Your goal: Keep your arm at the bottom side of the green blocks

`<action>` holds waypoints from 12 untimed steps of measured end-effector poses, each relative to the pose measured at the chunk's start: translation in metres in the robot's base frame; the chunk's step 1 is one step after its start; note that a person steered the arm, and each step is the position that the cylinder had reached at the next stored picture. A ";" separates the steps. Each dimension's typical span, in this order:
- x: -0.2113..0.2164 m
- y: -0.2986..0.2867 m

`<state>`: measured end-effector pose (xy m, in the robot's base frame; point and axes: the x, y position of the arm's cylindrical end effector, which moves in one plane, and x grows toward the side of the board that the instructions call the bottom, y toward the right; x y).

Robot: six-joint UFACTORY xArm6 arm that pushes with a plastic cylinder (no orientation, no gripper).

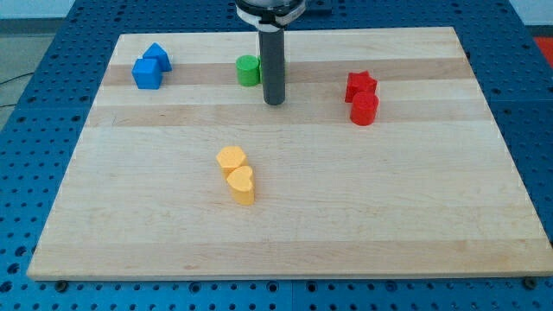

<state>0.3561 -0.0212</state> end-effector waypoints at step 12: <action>0.035 -0.083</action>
